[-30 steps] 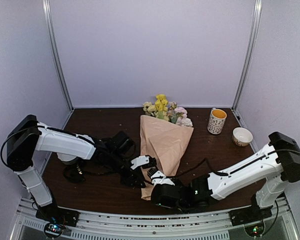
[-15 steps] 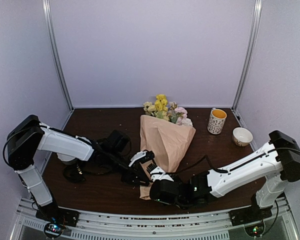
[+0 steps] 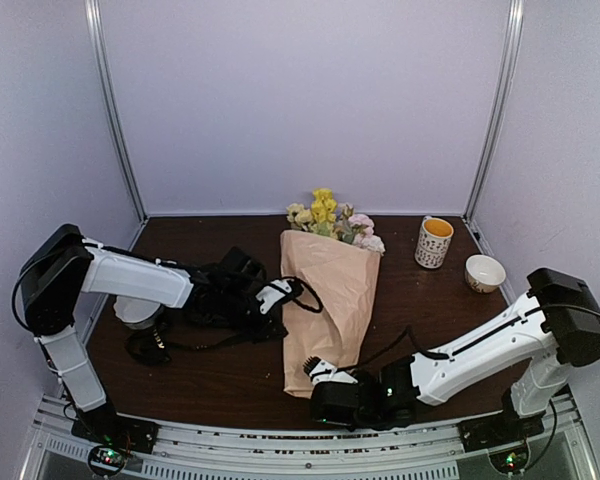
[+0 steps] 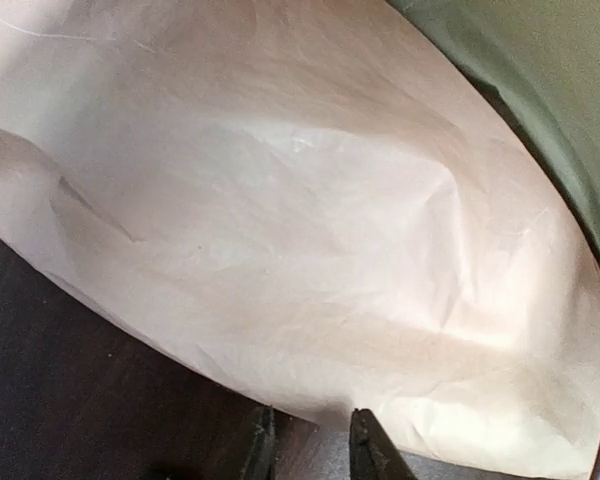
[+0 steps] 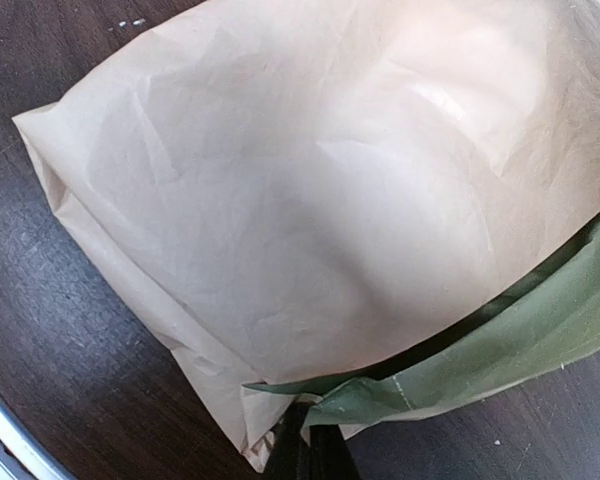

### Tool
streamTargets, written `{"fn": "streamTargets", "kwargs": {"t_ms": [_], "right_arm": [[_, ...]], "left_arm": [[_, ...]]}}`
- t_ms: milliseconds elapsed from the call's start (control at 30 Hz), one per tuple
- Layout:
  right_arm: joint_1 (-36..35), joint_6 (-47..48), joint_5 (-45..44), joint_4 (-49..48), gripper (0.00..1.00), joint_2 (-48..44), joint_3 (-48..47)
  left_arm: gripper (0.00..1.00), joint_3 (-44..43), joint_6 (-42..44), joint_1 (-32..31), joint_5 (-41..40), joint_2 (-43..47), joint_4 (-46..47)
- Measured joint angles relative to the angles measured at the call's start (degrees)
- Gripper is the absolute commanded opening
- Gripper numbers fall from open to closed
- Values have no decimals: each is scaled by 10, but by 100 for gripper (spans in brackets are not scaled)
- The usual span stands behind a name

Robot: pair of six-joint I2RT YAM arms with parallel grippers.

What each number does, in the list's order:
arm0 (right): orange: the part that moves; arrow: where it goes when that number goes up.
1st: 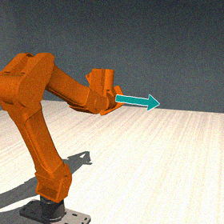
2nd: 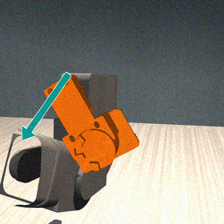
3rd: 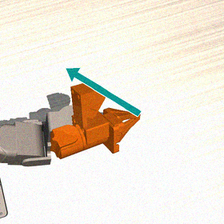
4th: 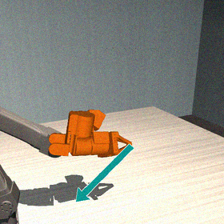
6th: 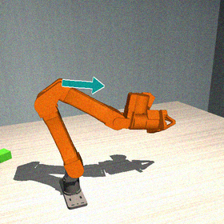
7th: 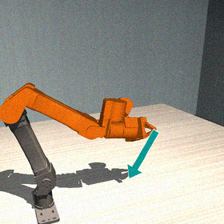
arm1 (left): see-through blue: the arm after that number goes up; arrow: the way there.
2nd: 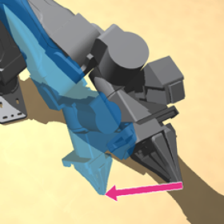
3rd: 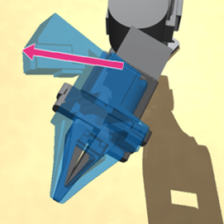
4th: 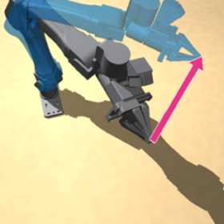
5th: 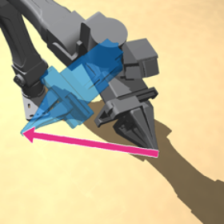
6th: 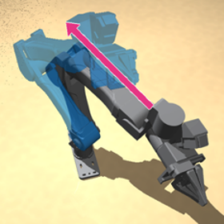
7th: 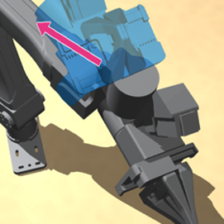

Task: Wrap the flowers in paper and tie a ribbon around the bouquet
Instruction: Fold the two-thirds-folded wrapping paper at the center of the board.

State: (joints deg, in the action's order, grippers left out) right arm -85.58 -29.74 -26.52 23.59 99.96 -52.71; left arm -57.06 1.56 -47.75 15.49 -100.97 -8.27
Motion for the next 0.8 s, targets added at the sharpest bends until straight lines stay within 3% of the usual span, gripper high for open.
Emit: {"fn": "streamTargets", "kwargs": {"t_ms": [367, 800], "right_arm": [[1, 21, 1, 29, 0, 3, -20], [4, 115, -56, 95, 0, 34, -164]], "left_arm": [[34, -10, -27, -1, 35, -38, 9], [34, -26, -32, -5, 69, -78, 9]]}}
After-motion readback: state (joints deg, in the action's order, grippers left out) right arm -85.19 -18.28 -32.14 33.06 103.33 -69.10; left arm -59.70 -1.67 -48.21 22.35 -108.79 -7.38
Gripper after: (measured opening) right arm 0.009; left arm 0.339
